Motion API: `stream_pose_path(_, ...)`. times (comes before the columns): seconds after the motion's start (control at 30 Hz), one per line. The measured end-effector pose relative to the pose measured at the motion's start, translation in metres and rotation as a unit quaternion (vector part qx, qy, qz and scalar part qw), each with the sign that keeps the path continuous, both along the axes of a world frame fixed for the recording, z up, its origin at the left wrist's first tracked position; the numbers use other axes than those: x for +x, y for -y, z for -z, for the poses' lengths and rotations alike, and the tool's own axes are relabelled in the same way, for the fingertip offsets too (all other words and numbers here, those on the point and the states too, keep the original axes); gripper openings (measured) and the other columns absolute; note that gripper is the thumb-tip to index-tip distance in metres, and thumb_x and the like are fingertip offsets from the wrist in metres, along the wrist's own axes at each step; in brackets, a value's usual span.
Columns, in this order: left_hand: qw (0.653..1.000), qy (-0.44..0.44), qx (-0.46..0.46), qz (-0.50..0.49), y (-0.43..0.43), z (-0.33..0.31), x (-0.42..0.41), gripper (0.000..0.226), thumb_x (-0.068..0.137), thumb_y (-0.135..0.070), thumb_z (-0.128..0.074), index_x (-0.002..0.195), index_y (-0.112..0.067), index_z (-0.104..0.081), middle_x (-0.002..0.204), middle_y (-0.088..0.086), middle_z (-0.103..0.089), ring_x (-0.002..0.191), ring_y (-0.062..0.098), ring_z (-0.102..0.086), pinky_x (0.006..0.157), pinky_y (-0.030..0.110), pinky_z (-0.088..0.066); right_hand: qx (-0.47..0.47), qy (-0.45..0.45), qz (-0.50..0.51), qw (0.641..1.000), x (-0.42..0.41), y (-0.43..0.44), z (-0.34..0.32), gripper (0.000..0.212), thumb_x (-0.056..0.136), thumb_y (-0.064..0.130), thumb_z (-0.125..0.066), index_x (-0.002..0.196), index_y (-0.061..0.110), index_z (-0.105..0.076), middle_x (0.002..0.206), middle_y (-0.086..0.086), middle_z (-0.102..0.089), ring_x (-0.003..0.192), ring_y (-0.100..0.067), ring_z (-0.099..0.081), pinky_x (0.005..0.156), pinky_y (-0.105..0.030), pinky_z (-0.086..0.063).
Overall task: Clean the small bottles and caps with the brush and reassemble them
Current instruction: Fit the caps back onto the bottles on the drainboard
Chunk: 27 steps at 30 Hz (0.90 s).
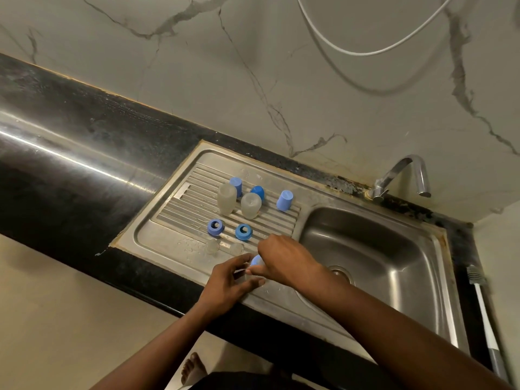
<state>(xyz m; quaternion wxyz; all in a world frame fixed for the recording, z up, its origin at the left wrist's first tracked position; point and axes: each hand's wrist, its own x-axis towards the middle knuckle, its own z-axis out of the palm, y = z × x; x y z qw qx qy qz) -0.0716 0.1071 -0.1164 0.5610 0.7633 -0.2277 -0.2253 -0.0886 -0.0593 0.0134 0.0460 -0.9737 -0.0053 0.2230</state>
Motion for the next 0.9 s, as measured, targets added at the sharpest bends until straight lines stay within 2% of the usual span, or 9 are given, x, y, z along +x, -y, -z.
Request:
stream_pose_path(0.1,1.000,0.001,-0.004,0.006,0.000,-0.001,0.001,0.046,0.089,-0.039,-0.082,0.130,-0.045,-0.062,0.126,-0.030,-0.067,0.120,-0.001,-0.063,0.097,0.016,-0.051,-0.011,0.005,-0.021,1.000,0.000,0.001,0.000,0.044,0.095,0.050,-0.065,0.068,0.020,-0.047,0.068,0.000,-0.050,0.062,-0.014,-0.050,0.062,-0.032,-0.044)
stream_pose_path(0.17,1.000,-0.002,-0.007,0.007,0.000,-0.002,0.001,0.048,0.088,-0.042,-0.082,0.132,-0.044,-0.061,0.127,-0.032,-0.066,0.120,-0.002,-0.062,0.098,0.016,-0.051,0.015,-0.017,-0.042,0.999,0.001,0.002,-0.007,0.026,0.092,0.042,-0.071,0.095,0.017,-0.066,0.087,-0.002,-0.063,0.080,-0.020,-0.062,0.070,-0.033,-0.051)
stream_pose_path(0.23,1.000,-0.001,-0.006,0.004,0.000,-0.001,0.001,0.051,0.088,-0.047,-0.082,0.135,-0.042,-0.061,0.130,-0.032,-0.065,0.122,-0.002,-0.062,0.100,0.018,-0.051,0.032,-0.049,-0.081,0.995,0.001,0.006,-0.012,0.041,0.092,0.030,-0.073,0.132,0.023,-0.064,0.112,-0.002,-0.068,0.100,-0.022,-0.065,0.081,-0.035,-0.055)
stream_pose_path(0.27,1.000,0.001,-0.005,0.003,0.000,-0.001,0.001,0.051,0.089,-0.047,-0.081,0.135,-0.042,-0.061,0.130,-0.033,-0.064,0.122,-0.003,-0.061,0.099,0.016,-0.050,0.027,-0.059,-0.096,0.993,0.001,0.007,-0.011,0.044,0.095,0.024,-0.070,0.138,0.025,-0.061,0.118,-0.003,-0.067,0.104,-0.022,-0.065,0.084,-0.036,-0.055)
stream_pose_path(0.37,1.000,0.006,-0.005,0.004,0.000,-0.003,0.000,0.051,0.089,-0.046,-0.081,0.134,-0.045,-0.059,0.130,-0.036,-0.063,0.123,-0.005,-0.060,0.098,0.012,-0.049,0.026,-0.036,-0.089,0.995,0.001,0.008,-0.006,0.032,0.097,0.022,-0.065,0.129,0.022,-0.066,0.111,-0.004,-0.069,0.101,-0.023,-0.067,0.085,-0.038,-0.057)
stream_pose_path(0.43,1.000,0.005,-0.002,0.006,0.001,-0.004,-0.001,0.051,0.089,-0.049,-0.080,0.136,-0.045,-0.059,0.131,-0.033,-0.064,0.124,-0.003,-0.060,0.100,0.016,-0.050,0.034,-0.017,-0.063,0.997,0.001,0.010,-0.001,0.020,0.094,0.029,-0.069,0.111,0.019,-0.069,0.099,-0.002,-0.066,0.090,-0.020,-0.065,0.074,-0.034,-0.053)
stream_pose_path(0.53,1.000,0.007,0.000,0.007,0.000,-0.002,-0.001,0.053,0.089,-0.053,-0.079,0.137,-0.038,-0.063,0.131,-0.024,-0.067,0.123,0.002,-0.062,0.102,0.026,-0.052,0.039,0.016,-0.028,0.999,-0.002,0.014,0.004,0.028,0.092,0.044,-0.071,0.093,0.016,-0.065,0.087,-0.002,-0.063,0.079,-0.019,-0.061,0.063,-0.030,-0.042)
stream_pose_path(0.73,1.000,0.010,0.008,0.020,0.000,-0.001,0.001,0.049,0.092,-0.040,-0.081,0.138,-0.034,-0.064,0.132,-0.019,-0.069,0.123,0.007,-0.064,0.105,0.037,-0.055,0.019,0.028,-0.006,0.999,-0.005,0.006,0.009,0.045,0.095,0.055,-0.063,0.101,0.011,-0.068,0.092,-0.008,-0.069,0.083,-0.022,-0.064,0.068,-0.033,-0.048)
stream_pose_path(0.9,1.000,0.003,0.004,0.011,0.000,-0.005,0.001,0.055,0.090,-0.045,-0.081,0.141,-0.036,-0.061,0.135,-0.023,-0.066,0.126,0.000,-0.061,0.108,0.030,-0.052,0.056,0.001,-0.039,0.998,0.000,0.010,0.003,0.029,0.092,0.031,-0.072,0.119,0.020,-0.066,0.106,-0.005,-0.069,0.093,-0.021,-0.066,0.079,-0.036,-0.057)
